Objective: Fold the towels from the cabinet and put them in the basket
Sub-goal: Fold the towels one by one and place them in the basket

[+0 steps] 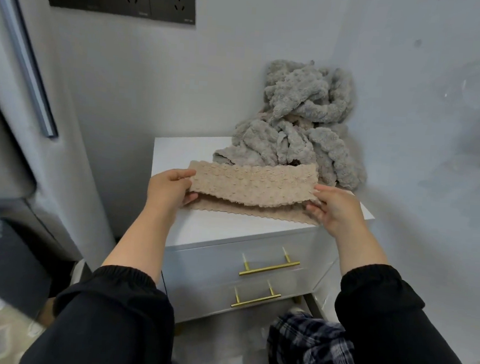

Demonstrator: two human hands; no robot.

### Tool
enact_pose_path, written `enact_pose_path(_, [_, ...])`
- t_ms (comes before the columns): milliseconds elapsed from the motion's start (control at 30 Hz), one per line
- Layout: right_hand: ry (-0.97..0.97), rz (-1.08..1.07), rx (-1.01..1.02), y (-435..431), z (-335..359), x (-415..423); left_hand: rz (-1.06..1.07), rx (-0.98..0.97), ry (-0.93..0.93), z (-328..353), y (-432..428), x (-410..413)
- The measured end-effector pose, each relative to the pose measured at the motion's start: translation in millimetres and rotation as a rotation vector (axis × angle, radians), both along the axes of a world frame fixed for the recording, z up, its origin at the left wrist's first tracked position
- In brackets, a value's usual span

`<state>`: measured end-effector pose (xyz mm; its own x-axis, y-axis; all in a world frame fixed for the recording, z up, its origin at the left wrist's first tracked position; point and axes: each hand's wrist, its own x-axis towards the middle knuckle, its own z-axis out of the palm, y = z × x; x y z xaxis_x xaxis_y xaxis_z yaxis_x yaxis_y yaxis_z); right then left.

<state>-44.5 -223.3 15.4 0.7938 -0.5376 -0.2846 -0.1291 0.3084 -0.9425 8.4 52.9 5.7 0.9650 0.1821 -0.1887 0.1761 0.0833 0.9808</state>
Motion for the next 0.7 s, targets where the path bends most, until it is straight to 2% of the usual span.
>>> enact_pose_path(133, [0.133, 0.039, -0.458, -6, -13, -3, 0.02, 0.266, -0.061, -14, 6, -1])
enact_pose_path(200, [0.155, 0.02, -0.62, -6, -17, -3, 0.006, 0.389, -0.121, -16, 5, -3])
enact_pose_path(300, [0.101, -0.005, -0.673, -7, -17, -2, -0.004, 0.435, -0.185, -14, 2, -3])
enact_pose_path(400, [0.01, -0.056, -0.663, -11, -14, -1, 0.03, 0.317, -0.19, -11, 1, 3])
enact_pose_path(467, [0.021, -0.051, -0.677, -15, -17, 1, 0.035, 0.287, -0.174, -14, 3, 9])
enact_pose_path(567, [0.102, 0.023, -0.736, -15, -24, 3, -0.015, 0.456, -0.159, -17, 2, 10])
enact_pose_path(700, [0.165, 0.085, -0.825, -15, -22, 3, -0.011, 0.844, -0.115, -11, -5, 7])
